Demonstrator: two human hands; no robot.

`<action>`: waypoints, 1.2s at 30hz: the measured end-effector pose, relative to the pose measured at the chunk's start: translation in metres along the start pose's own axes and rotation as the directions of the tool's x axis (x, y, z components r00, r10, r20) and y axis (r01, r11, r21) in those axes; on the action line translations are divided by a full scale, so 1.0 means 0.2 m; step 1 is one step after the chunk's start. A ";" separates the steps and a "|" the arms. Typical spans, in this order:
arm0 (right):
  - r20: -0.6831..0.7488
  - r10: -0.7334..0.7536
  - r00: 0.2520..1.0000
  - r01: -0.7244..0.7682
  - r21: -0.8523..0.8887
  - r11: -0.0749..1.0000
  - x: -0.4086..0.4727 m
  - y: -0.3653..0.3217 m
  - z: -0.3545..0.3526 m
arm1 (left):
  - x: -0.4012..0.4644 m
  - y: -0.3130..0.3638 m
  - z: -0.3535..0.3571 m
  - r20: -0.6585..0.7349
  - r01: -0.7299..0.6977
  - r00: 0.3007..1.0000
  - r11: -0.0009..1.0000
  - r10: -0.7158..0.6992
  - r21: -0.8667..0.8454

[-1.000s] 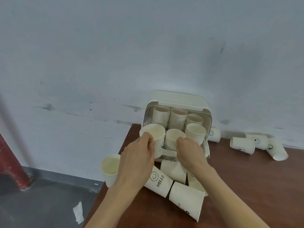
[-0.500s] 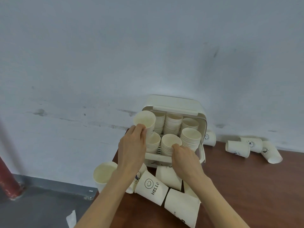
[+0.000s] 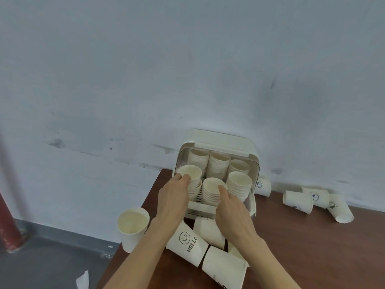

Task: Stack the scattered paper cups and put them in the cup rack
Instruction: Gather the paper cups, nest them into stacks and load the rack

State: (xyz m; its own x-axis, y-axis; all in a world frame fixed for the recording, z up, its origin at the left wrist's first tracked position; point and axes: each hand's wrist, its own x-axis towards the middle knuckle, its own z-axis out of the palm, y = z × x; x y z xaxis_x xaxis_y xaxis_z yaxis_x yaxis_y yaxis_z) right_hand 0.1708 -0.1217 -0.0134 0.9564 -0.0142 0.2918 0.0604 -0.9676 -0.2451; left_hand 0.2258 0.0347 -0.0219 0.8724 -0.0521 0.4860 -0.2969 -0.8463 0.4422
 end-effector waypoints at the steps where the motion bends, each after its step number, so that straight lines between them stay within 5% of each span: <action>1: -0.004 -0.002 1.000 0.002 0.003 1.000 -0.01 0.00 0.00 | 0.00 0.00 0.01 0.016 0.008 1.000 1.000 -0.008 0.023; 13: -0.059 0.015 0.998 -0.011 0.082 0.997 -0.08 -0.01 -0.04 | -0.06 0.08 0.01 0.125 0.047 0.990 0.992 -0.063 0.120; 36: -0.130 0.070 0.989 -0.029 0.291 0.956 -0.70 -0.12 -0.23 | -0.77 0.23 -0.41 0.068 0.118 0.993 0.928 -0.100 -0.352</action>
State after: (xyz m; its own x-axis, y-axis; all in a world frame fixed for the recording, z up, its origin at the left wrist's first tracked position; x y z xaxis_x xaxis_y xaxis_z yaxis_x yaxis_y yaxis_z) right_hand 0.0214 -0.1083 -0.0060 0.9130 -0.1143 0.3915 0.1130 -0.8515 -0.5120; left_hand 0.0461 0.0466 -0.0140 0.9221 -0.0035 0.3868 -0.3099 -0.6052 0.7333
